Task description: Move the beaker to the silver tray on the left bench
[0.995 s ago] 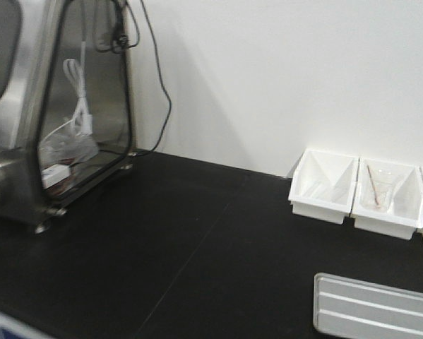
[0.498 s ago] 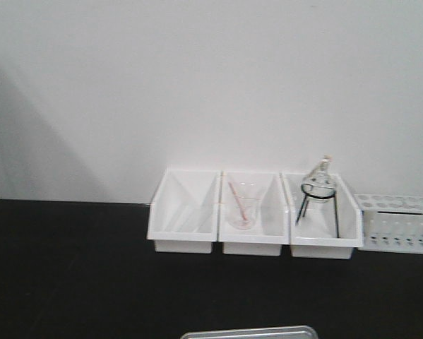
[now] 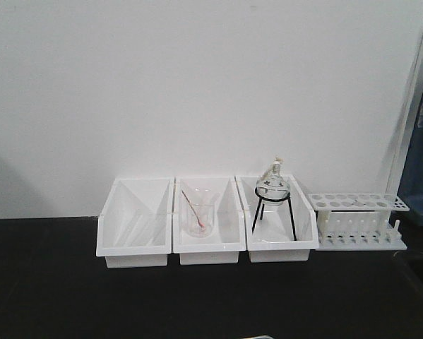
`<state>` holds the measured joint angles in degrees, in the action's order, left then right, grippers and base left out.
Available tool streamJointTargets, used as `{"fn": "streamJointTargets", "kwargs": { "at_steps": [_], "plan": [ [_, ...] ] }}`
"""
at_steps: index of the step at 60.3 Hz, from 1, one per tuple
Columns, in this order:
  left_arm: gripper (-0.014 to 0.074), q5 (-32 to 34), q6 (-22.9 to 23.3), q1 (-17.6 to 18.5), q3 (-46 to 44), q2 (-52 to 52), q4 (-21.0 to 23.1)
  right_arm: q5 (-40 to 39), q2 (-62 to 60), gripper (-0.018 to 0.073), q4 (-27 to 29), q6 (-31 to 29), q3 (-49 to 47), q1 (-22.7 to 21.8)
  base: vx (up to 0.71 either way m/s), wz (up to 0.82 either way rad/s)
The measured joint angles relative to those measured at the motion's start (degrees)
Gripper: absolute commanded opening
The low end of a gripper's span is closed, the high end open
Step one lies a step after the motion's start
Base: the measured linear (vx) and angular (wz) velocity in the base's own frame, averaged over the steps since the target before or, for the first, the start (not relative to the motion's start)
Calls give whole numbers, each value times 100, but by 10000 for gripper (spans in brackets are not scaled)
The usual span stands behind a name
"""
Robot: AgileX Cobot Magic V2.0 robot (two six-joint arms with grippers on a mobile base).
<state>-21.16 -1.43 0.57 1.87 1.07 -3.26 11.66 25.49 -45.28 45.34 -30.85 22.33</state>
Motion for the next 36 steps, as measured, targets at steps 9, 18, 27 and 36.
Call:
{"fn": "streamJointTargets", "kwargs": {
  "at_steps": [9, 18, 27, 36],
  "plan": [
    [1, 0, 0, 0, 0, 0, 0, 0, 0, -11, 0, 0, 0, 0, -1, 3],
    [1, 0, 0, 0, 0, 0, 0, 0, 0, -11, 0, 0, 0, 0, 0, 0],
    [1, 0, 0, 0, 0, 0, 0, -52, 0, -11, 6, 0, 0, 0, 0, 0],
    [1, 0, 0, 0, 0, 0, 0, -466, 446, -11, -330, 0, 0, 0, 0, 0]
  ]
}}
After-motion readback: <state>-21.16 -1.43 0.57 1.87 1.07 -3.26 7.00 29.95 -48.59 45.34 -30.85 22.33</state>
